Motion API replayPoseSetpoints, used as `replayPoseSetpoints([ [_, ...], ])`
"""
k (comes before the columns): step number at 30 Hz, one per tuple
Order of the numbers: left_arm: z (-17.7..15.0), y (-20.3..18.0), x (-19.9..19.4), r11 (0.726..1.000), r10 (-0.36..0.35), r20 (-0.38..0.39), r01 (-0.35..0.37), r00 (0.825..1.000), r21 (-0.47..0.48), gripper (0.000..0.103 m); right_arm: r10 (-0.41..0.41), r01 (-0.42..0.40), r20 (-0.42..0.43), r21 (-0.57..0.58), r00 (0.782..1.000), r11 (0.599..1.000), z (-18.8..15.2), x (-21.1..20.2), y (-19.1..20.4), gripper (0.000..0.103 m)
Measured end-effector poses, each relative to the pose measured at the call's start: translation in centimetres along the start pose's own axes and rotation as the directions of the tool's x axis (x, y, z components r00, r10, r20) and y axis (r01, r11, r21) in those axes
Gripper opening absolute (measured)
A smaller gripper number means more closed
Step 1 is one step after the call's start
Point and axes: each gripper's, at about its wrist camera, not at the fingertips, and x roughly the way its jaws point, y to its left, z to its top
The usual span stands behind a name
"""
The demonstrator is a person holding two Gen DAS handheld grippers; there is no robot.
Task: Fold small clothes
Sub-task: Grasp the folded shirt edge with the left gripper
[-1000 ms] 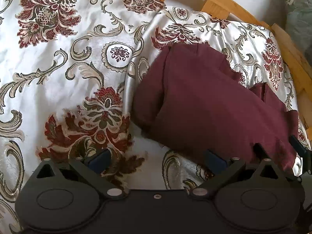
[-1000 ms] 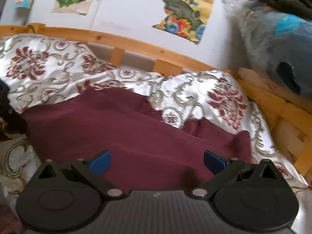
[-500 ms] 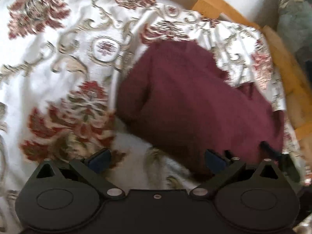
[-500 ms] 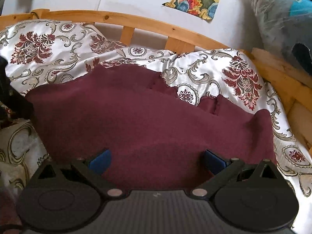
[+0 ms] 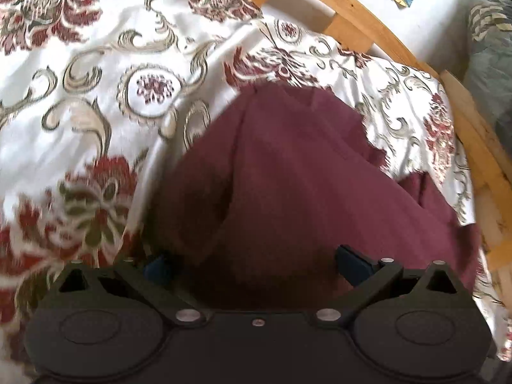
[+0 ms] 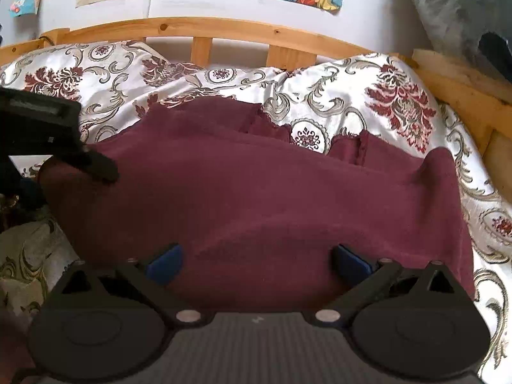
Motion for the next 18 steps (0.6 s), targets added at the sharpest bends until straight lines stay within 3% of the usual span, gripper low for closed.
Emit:
replayPoseSetpoints([
  [5, -0.08, -0.35, 0.51, 0.997, 0.03, 0.04, -0.033, 0.999, 0.072, 0.102, 0.002, -0.002, -0.005, 0.005, 1.0, 1.0, 0.01, 0.04, 0.02, 0.103],
  [11, -0.02, -0.17, 0.66, 0.995, 0.039, 0.07, -0.045, 0.997, 0.086, 0.102, 0.003, -0.003, -0.006, 0.005, 1.0, 1.0, 0.04, 0.02, 0.0, 0.103],
  [18, -0.31, -0.91, 0.96, 0.983, 0.099, 0.134, -0.118, 0.986, 0.142, 0.099, 0.003, -0.003, -0.006, 0.005, 1.0, 1.0, 0.08, 0.02, -0.06, 0.103],
])
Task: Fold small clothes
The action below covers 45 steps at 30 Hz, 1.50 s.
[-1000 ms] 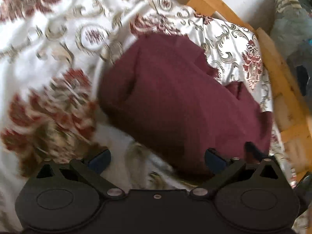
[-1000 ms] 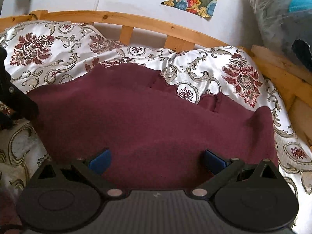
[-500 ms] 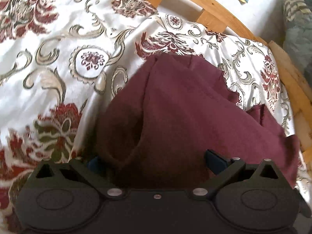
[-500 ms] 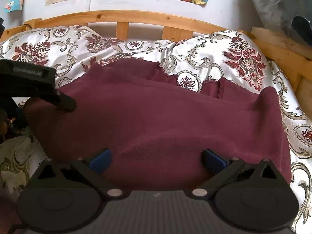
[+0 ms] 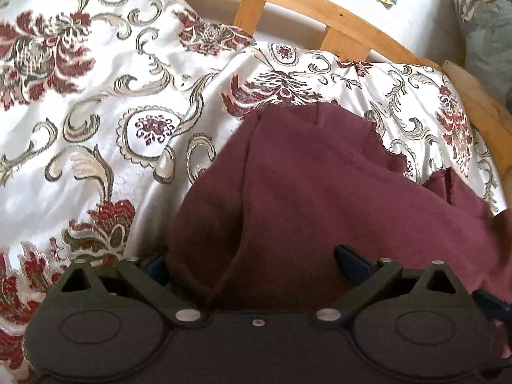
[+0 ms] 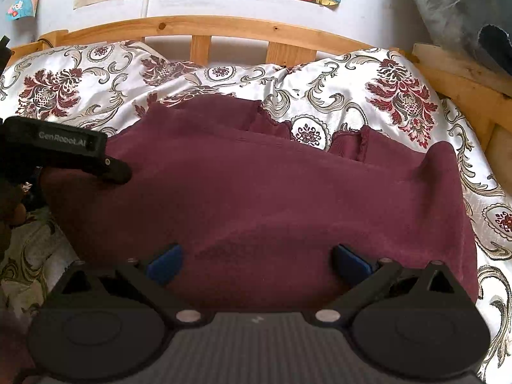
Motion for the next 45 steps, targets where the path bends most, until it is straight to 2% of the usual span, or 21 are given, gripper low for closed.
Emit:
replayPoseSetpoints([
  [4, 0.1, -0.4, -0.2, 1.0, 0.009, 0.0, -0.009, 1.0, 0.019, 0.09, 0.001, -0.001, -0.001, 0.0, 1.0, 1.0, 0.0, 0.0, 0.0, 0.103],
  [9, 0.3, -0.6, -0.4, 1.0, 0.012, -0.014, -0.011, 1.0, 0.012, 0.084, 0.011, -0.011, -0.01, 0.013, 1.0, 1.0, -0.1, 0.2, -0.2, 0.103],
  [14, 0.6, -0.8, -0.8, 0.999, 0.021, -0.02, -0.022, 1.0, -0.035, 0.068, 0.014, -0.013, -0.018, 0.014, 1.0, 1.0, 0.0, 0.3, -0.3, 0.103],
  [20, 1.2, -2.0, -2.0, 0.998, 0.061, 0.02, -0.062, 0.998, 0.011, 0.052, 0.03, -0.029, -0.041, 0.032, 0.999, 0.999, 0.4, 0.2, -0.7, 0.103],
  [25, 2.1, -2.4, -2.5, 0.997, 0.082, 0.036, -0.082, 0.996, 0.003, 0.02, 0.045, -0.042, -0.05, 0.057, 0.998, 0.997, 0.8, -0.3, -1.4, 0.103],
  [27, 2.5, -2.8, -2.8, 0.996, 0.088, 0.054, -0.089, 0.995, 0.021, 0.019, 0.022, -0.02, -0.027, 0.067, 0.999, 0.998, 1.0, -0.9, -1.8, 0.103],
  [30, 3.2, -3.8, -3.5, 0.997, 0.055, 0.087, -0.06, 0.995, 0.051, 0.017, -0.049, 0.048, 0.016, 0.035, 0.999, 0.998, 1.4, -1.5, -2.7, 0.103],
  [33, 3.6, -5.7, -4.3, 0.991, 0.009, 0.123, -0.026, 0.992, 0.134, 0.016, -0.126, 0.125, 0.025, 0.027, 0.992, 0.992, 1.5, -1.7, -4.1, 0.103],
  [35, 4.0, -7.5, -4.8, 0.98, -0.044, 0.131, 0.018, 0.99, 0.198, 0.016, -0.157, 0.156, 0.015, 0.06, 0.987, 0.986, 1.4, -1.7, -5.5, 0.103],
  [38, 4.3, -10.5, -5.2, 0.942, -0.165, 0.095, 0.128, 0.982, 0.311, 0.016, -0.183, 0.181, 0.006, 0.117, 0.983, 0.977, 1.1, -1.9, -7.7, 0.103],
  [42, 3.8, -14.2, -5.7, 0.848, -0.325, 0.02, 0.282, 0.945, 0.448, 0.016, -0.278, 0.276, -0.005, 0.146, 0.96, 0.95, 0.8, -2.2, -10.3, 0.103],
  [45, 2.8, -16.1, -5.7, 0.789, -0.388, -0.047, 0.359, 0.92, 0.499, 0.016, -0.327, 0.324, -0.013, 0.185, 0.945, 0.928, 0.4, -2.6, -12.2, 0.103],
])
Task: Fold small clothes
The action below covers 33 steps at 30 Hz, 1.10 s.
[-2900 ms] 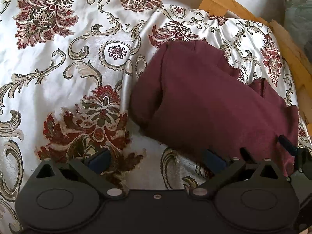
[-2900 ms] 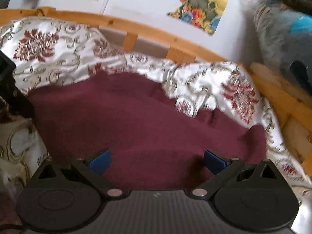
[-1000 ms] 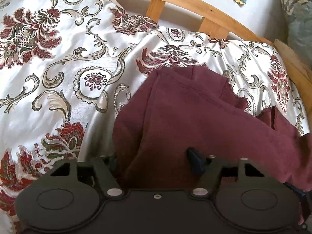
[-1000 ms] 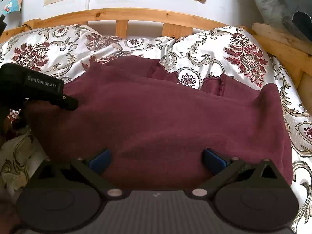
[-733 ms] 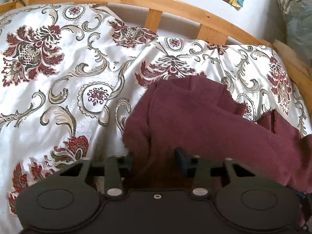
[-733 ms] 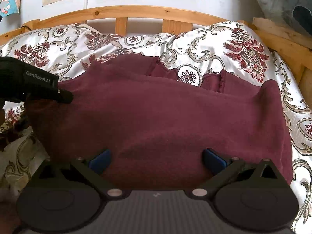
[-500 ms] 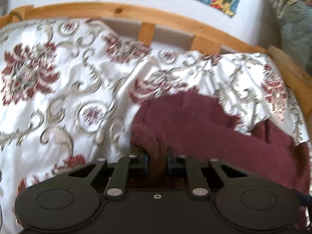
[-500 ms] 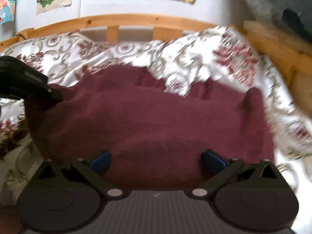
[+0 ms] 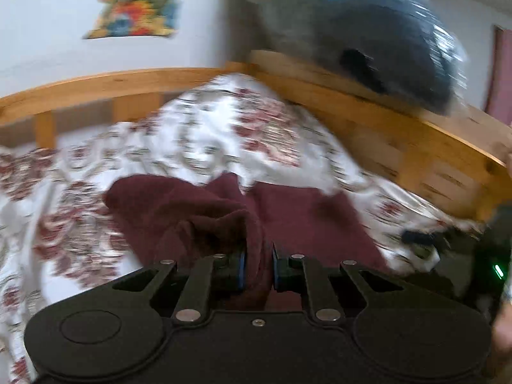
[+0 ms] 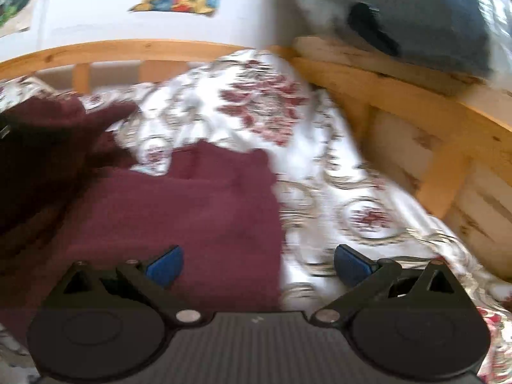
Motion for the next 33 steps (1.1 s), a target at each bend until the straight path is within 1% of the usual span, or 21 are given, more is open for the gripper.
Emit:
replayPoseSetpoints([
  [2, -0.6, -1.5, 0.8, 0.999, -0.027, -0.04, 0.028, 0.999, 0.043, 0.016, -0.027, 0.027, -0.006, 0.023, 1.0, 0.999, -0.1, 0.2, -1.1, 0.103],
  [5, -2.2, -3.0, 1.8, 0.993, -0.011, -0.085, 0.021, 0.996, 0.118, 0.017, -0.016, 0.017, -0.008, 0.036, 1.0, 0.999, -0.2, 0.1, -1.6, 0.103],
  [8, -3.7, -3.9, 1.8, 0.984, 0.009, -0.1, 0.009, 0.995, 0.18, 0.02, -0.023, 0.023, -0.007, 0.0, 1.0, 1.0, -0.2, 0.1, -0.9, 0.103],
  [11, -4.1, -4.2, 1.5, 0.977, 0.008, -0.096, 0.013, 0.995, 0.212, 0.026, -0.022, 0.022, -0.006, -0.007, 1.0, 1.0, -0.2, 0.0, -0.8, 0.103],
  [12, -4.1, -4.3, 1.3, 0.976, 0.005, -0.097, 0.016, 0.995, 0.216, 0.029, -0.022, 0.022, -0.007, -0.002, 1.0, 1.0, -0.2, 0.0, -0.9, 0.103],
  [14, -4.0, -4.4, 0.7, 0.977, -0.01, -0.098, 0.03, 0.995, 0.21, 0.04, -0.021, 0.021, -0.007, 0.008, 1.0, 1.0, -0.1, 0.1, -1.1, 0.103],
  [16, -3.9, -4.6, 0.0, 0.978, -0.035, -0.087, 0.052, 0.996, 0.2, 0.063, -0.018, 0.018, -0.006, 0.019, 1.0, 1.0, -0.1, 0.1, -1.3, 0.103],
  [17, -3.8, -4.8, -0.2, 0.979, -0.041, -0.076, 0.055, 0.996, 0.197, 0.069, -0.02, 0.02, 0.001, 0.028, 1.0, 0.999, -0.1, 0.0, -1.4, 0.103],
  [18, -3.8, -4.9, -0.6, 0.98, -0.045, -0.058, 0.055, 0.997, 0.193, 0.08, -0.026, 0.025, 0.014, 0.04, 1.0, 0.999, 0.0, -0.3, -1.5, 0.103],
  [19, -3.9, -5.1, -0.9, 0.98, -0.048, -0.042, 0.056, 0.998, 0.193, 0.089, -0.028, 0.026, 0.026, 0.049, 0.999, 0.998, 0.1, -0.5, -1.5, 0.103],
  [20, -4.1, -5.2, -1.3, 0.979, -0.049, -0.025, 0.053, 0.998, 0.197, 0.092, -0.026, 0.023, 0.039, 0.058, 0.999, 0.998, 0.2, -0.8, -1.7, 0.103],
  [24, -4.2, -5.5, -2.2, 0.978, -0.019, 0.016, 0.015, 1.0, 0.21, 0.095, 0.0, -0.01, 0.095, 0.102, 0.996, 0.995, 0.4, -1.7, -2.1, 0.103],
  [26, -4.2, -5.1, -2.9, 0.982, 0.014, 0.052, -0.023, 0.999, 0.188, 0.099, 0.021, -0.039, 0.137, 0.131, 0.99, 0.991, 0.6, -2.2, -2.4, 0.103],
  [28, -4.2, -4.5, -3.4, 0.986, 0.071, 0.081, -0.083, 0.994, 0.147, 0.102, 0.052, -0.079, 0.171, 0.159, 0.984, 0.984, 0.8, -2.7, -2.5, 0.103],
  [31, -4.1, -3.4, -3.3, 0.982, 0.148, 0.066, -0.154, 0.987, 0.107, 0.102, 0.079, -0.117, 0.195, 0.189, 0.978, 0.975, 1.0, -3.1, -2.4, 0.103],
  [33, -4.3, -2.6, -3.0, 0.979, 0.182, 0.039, -0.185, 0.983, 0.086, 0.102, 0.12, -0.158, 0.205, 0.184, 0.971, 0.97, 1.0, -3.1, -2.0, 0.103],
])
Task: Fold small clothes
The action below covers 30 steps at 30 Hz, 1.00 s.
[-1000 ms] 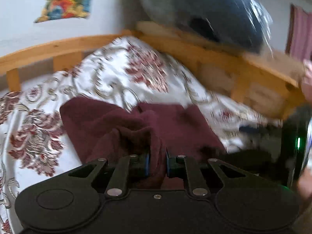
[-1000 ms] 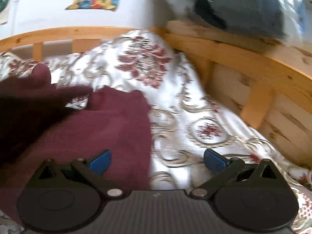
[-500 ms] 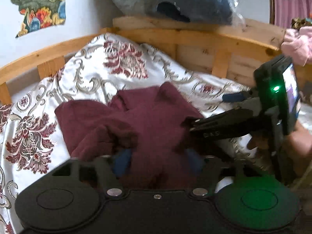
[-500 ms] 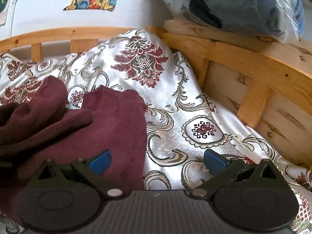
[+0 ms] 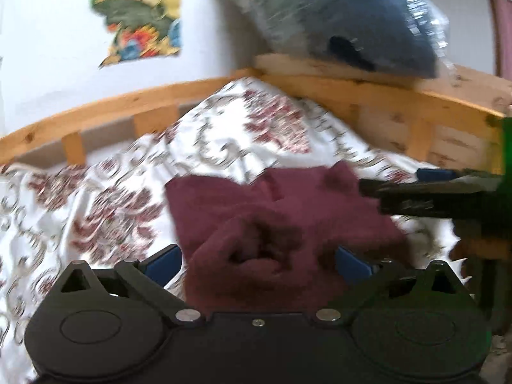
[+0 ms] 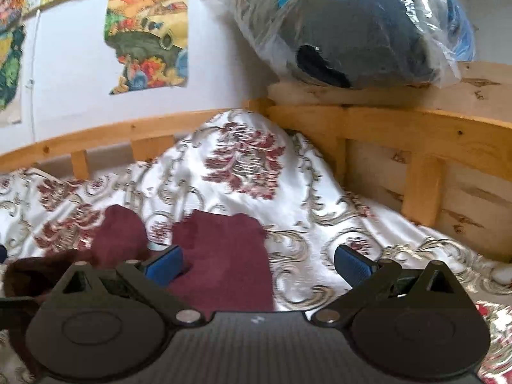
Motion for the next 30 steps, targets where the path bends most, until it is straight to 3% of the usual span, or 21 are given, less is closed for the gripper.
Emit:
replayPoseSetpoints([
  [5, -1.4, 0.7, 0.9, 1.0, 0.022, -0.077, -0.022, 0.997, -0.002, 0.102, 0.103, -0.104, 0.026, 0.036, 0.994, 0.994, 0.2, 0.1, 1.1, 0.103],
  [9, -2.8, -0.2, 1.2, 0.993, 0.06, -0.097, -0.05, 0.993, 0.104, 0.102, 0.219, -0.221, 0.031, 0.08, 0.975, 0.972, 0.4, 0.5, 1.7, 0.103],
  [11, -3.3, -0.7, 1.3, 0.983, 0.095, -0.088, -0.079, 0.992, 0.166, 0.102, 0.305, -0.304, 0.017, 0.147, 0.952, 0.941, 0.5, 1.3, 1.6, 0.103],
  [15, -3.6, -1.1, 1.5, 0.966, 0.126, -0.071, -0.106, 0.99, 0.236, 0.102, 0.471, -0.431, -0.039, 0.344, 0.881, 0.835, 0.4, 4.5, 1.0, 0.103],
  [18, -3.6, -1.0, 1.7, 0.966, 0.12, -0.074, -0.1, 0.99, 0.239, 0.101, 0.499, -0.396, -0.133, 0.453, 0.856, 0.799, 0.0, 7.1, 0.8, 0.103],
  [26, -3.7, -0.3, 1.7, 0.968, 0.065, -0.079, -0.044, 0.995, 0.246, 0.088, 0.496, -0.382, -0.154, 0.461, 0.855, 0.801, 0.5, 9.2, 1.2, 0.103],
  [30, -3.8, -0.7, 1.0, 0.968, 0.036, -0.064, -0.019, 0.997, 0.251, 0.079, 0.472, -0.362, -0.194, 0.42, 0.86, 0.832, 0.6, 10.0, 2.6, 0.103],
])
